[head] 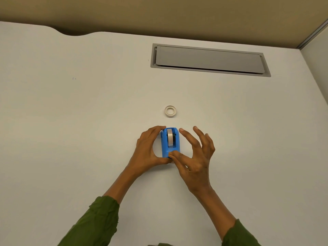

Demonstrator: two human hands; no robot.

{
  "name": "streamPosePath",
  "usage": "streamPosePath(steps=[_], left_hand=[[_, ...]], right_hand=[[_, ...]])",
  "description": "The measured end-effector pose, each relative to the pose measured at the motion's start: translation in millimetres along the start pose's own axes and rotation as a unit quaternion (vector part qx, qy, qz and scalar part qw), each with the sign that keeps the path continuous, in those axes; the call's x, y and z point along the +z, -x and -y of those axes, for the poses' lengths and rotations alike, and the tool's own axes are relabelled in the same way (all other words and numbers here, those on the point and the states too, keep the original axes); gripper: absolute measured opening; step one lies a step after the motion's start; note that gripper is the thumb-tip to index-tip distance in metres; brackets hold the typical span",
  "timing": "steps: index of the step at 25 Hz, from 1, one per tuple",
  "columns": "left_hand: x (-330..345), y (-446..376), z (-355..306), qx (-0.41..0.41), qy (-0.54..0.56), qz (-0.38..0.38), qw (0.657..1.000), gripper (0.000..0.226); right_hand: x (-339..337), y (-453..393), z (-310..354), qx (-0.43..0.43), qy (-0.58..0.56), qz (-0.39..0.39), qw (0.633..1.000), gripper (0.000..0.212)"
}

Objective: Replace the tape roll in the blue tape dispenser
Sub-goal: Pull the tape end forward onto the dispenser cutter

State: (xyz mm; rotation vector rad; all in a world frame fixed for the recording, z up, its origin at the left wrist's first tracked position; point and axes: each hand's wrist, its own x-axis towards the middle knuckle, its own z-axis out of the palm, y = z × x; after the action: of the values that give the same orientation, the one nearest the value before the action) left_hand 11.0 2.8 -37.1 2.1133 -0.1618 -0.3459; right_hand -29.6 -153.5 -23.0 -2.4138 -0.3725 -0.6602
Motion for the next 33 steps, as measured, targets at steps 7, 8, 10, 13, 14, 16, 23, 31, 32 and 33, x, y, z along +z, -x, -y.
streamPosePath(steps=[7, 8, 10, 13, 14, 16, 23, 31, 32, 33], left_hand=[[0, -1, 2, -0.006, -0.005, 0.008, 1.0, 0.097], [-1, -1, 2, -0.005, -0.005, 0.007, 1.0, 0.097], [-1, -2, 2, -0.004, -0.004, 0.006, 1.0, 0.096], [-1, -2, 2, -0.001, -0.003, 0.007, 1.0, 0.093], [-2, -2, 2, -0.001, -0.003, 0.008, 1.0, 0.092], [-1, -2, 2, -0.003, -0.003, 0.009, 1.0, 0.091], [0, -2, 2, -0.005, 0.001, 0.009, 1.0, 0.09], [0, -2, 2, -0.005, -0.004, 0.011, 1.0, 0.094], [0, -2, 1, -0.005, -0.004, 0.011, 1.0, 0.093], [0, -2, 1, -0.004, -0.005, 0.01, 1.0, 0.093]], right_hand=[[-1, 10, -1, 0.024, 0.022, -0.009, 0.999, 0.011], [-2, 10, 0, 0.023, 0.024, -0.011, 0.999, 0.012], [-3, 12, 1, 0.024, 0.027, -0.012, 0.999, 0.014], [-5, 13, 1, 0.026, 0.028, -0.014, 0.999, 0.019], [-5, 13, 1, 0.026, 0.028, -0.014, 0.999, 0.02], [-5, 13, 0, 0.024, 0.028, -0.015, 0.999, 0.019], [0, 16, -3, 0.009, 0.037, -0.02, 0.999, 0.013], [4, 20, -10, -0.029, 0.062, -0.033, 0.997, 0.017], [4, 21, -11, -0.027, 0.065, -0.033, 0.997, 0.018], [4, 22, -11, -0.024, 0.069, -0.03, 0.997, 0.019]])
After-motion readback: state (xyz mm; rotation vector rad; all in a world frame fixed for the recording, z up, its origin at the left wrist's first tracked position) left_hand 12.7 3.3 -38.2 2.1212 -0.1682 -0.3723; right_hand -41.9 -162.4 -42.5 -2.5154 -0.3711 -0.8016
